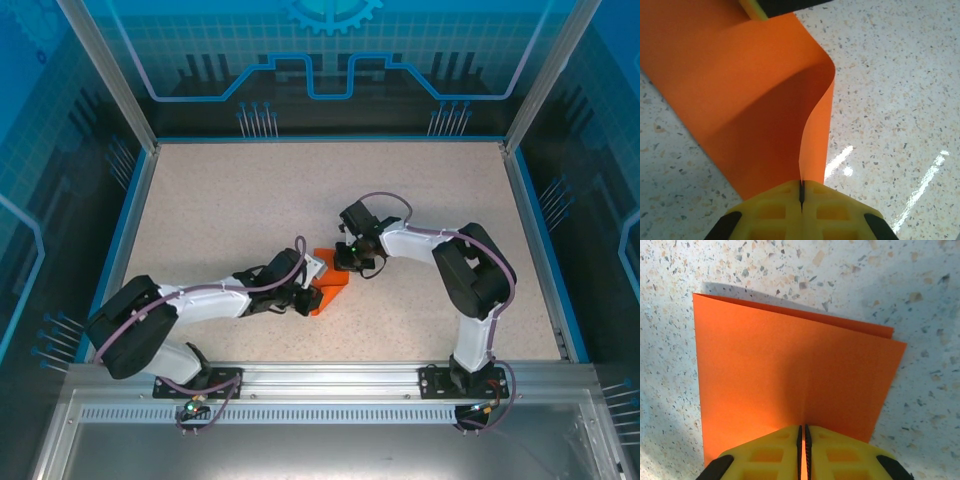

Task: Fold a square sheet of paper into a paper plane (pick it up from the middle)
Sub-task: Third fold the triangle at the center of the table.

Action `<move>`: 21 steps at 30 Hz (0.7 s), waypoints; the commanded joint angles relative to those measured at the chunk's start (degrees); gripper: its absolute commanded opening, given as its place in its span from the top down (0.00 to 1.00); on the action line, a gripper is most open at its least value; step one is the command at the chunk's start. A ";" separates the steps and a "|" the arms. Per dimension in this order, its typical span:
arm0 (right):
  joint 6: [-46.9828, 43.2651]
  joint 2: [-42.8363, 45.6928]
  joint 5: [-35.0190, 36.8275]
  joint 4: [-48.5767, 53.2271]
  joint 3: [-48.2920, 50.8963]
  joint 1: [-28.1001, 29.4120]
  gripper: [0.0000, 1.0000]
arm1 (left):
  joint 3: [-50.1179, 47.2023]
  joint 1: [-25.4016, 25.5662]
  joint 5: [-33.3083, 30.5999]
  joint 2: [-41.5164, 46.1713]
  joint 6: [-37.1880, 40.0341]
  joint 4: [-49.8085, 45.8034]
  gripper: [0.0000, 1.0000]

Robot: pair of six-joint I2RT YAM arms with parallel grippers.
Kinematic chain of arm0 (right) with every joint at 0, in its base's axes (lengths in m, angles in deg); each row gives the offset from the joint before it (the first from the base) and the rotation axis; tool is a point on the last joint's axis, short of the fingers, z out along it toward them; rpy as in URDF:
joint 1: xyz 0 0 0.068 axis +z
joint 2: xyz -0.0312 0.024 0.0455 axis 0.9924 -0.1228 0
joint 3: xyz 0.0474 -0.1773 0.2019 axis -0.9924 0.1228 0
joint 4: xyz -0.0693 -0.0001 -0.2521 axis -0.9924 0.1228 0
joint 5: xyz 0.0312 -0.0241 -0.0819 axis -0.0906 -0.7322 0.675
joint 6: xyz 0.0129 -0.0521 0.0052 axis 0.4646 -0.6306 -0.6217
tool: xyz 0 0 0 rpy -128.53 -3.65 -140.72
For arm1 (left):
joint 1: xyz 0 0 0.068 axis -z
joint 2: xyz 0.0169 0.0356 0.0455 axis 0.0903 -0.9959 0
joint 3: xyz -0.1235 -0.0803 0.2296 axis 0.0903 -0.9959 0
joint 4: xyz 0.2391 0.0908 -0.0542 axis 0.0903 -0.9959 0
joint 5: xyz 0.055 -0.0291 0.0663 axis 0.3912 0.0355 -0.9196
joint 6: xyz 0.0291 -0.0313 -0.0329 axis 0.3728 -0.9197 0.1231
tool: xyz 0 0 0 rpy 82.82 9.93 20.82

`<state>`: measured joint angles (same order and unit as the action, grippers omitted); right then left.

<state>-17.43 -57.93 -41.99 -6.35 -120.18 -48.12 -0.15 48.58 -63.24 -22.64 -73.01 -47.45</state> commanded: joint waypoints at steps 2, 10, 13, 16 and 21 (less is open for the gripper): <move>-0.45 -0.63 0.20 1.22 0.10 0.24 0.87 | 1.74 -1.26 1.19 -0.87 -0.66 -0.43 1.00; -0.24 -1.45 0.38 1.31 -0.02 0.24 0.87 | 3.57 -2.76 1.02 -2.83 -0.38 -2.99 1.00; -0.16 -1.44 0.36 1.31 -0.16 0.24 0.87 | 4.25 -2.97 0.70 -4.05 -0.38 -3.77 1.00; -0.08 -1.41 0.44 1.44 -0.33 0.24 0.87 | 4.83 -3.22 0.56 -4.92 -0.52 -4.09 1.00; 0.01 -1.44 0.58 1.48 -0.42 0.23 0.87 | 5.18 -3.40 -0.39 -5.36 -0.77 -4.40 1.00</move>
<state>-17.40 -58.34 -41.95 -6.37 -120.18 -48.12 3.34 45.82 -63.28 -27.29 -73.01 -50.49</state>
